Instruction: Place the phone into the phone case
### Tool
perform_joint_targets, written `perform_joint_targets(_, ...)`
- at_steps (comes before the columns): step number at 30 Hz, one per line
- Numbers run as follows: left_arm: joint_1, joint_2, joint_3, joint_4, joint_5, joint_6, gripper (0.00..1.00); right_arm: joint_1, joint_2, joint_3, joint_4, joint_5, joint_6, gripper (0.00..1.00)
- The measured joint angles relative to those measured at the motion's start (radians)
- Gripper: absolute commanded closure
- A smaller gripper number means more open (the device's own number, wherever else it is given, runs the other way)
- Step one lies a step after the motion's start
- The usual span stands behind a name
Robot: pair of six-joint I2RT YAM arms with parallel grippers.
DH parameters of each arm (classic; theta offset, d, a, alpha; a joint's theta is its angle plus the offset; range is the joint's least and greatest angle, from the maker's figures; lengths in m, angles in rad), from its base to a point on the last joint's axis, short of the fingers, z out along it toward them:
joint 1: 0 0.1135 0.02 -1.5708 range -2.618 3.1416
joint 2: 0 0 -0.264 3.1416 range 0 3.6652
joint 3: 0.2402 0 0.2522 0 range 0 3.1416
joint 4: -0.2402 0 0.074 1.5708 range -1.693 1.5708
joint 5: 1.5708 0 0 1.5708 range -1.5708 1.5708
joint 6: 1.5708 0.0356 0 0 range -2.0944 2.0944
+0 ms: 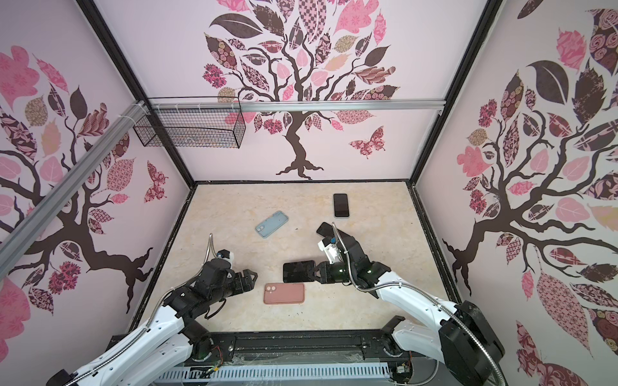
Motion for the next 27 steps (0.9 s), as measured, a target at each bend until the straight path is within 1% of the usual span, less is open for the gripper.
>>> perform_joint_targets(3,-0.008,0.0,0.0,-0.014,0.042,-0.006,0.19,0.0,-0.001,-0.017,-0.008,-0.045,0.001,1.0)
perform_joint_targets(8,-0.017,-0.023,-0.014,-0.002,0.148,-0.036,0.27,0.0,0.0,-0.06,0.015,-0.11,0.03,1.0)
perform_joint_targets(14,-0.022,-0.037,-0.065,0.039,0.23,-0.07,0.28,0.0,0.03,-0.072,0.049,-0.154,0.063,1.0)
perform_joint_targets(16,-0.022,-0.023,-0.085,0.073,0.257,-0.08,0.28,0.0,0.049,-0.072,0.073,-0.167,0.077,1.0)
perform_joint_targets(20,-0.022,0.041,-0.111,0.141,0.315,-0.093,0.33,0.0,0.09,-0.072,0.117,-0.185,0.1,1.0)
perform_joint_targets(23,-0.022,0.085,-0.114,0.169,0.341,-0.093,0.38,0.0,0.12,-0.072,0.146,-0.198,0.116,1.0)
perform_joint_targets(27,-0.022,0.109,-0.124,0.227,0.366,-0.099,0.42,0.0,0.16,-0.071,0.179,-0.217,0.134,1.0)
